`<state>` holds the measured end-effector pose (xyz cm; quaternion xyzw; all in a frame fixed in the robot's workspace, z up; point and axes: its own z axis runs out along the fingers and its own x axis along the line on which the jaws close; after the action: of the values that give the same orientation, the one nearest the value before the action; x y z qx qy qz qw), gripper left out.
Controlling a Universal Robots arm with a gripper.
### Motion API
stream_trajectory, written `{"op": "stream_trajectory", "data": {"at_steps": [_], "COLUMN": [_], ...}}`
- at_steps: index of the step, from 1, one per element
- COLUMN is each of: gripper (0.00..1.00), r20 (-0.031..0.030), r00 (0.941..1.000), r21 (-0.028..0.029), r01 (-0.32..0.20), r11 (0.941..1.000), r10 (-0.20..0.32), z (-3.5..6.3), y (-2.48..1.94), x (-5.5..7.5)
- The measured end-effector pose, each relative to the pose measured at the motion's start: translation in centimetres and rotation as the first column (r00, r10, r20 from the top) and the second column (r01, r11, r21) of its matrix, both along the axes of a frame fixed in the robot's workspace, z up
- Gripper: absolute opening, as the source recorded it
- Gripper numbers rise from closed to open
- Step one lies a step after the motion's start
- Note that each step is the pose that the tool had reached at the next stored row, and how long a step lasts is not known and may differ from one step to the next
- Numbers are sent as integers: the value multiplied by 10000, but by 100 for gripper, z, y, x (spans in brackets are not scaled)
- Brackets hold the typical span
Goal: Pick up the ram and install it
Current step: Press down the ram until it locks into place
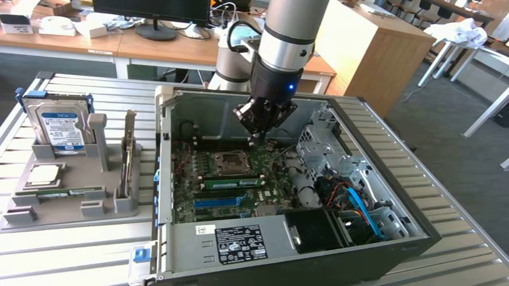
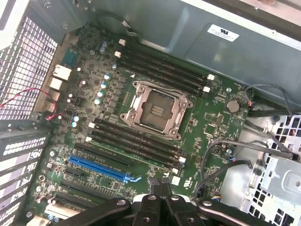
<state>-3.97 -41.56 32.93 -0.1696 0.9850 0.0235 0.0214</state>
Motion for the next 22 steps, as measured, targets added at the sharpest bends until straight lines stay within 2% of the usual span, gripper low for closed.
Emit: {"op": "stream_trajectory", "data": {"at_steps": [2,6,10,12,17,19,20,21,22], "gripper": [10,10,10,10,10,10,10,10,10], "r20": [-5,-16,-58,-86,-203,-287,-357,-530,-610], "r00": [10000,9987,9951,9922,9837,9798,9780,9739,9717], "r21": [0,0,-3,-7,-24,-39,-55,-95,-112], "r01": [62,500,990,1240,1789,1978,2057,2206,2278], "r11": [10000,9987,9951,9923,9839,9802,9786,9753,9737], "r10": [-62,-500,-990,-1240,-1789,-1978,-2057,-2208,-2280], "z": [0,0,0,0,0,-1,-1,0,0], "y": [0,0,0,0,0,0,0,0,0], "x": [0,-3,-4,-5,-4,-4,-5,-5,-5]}}
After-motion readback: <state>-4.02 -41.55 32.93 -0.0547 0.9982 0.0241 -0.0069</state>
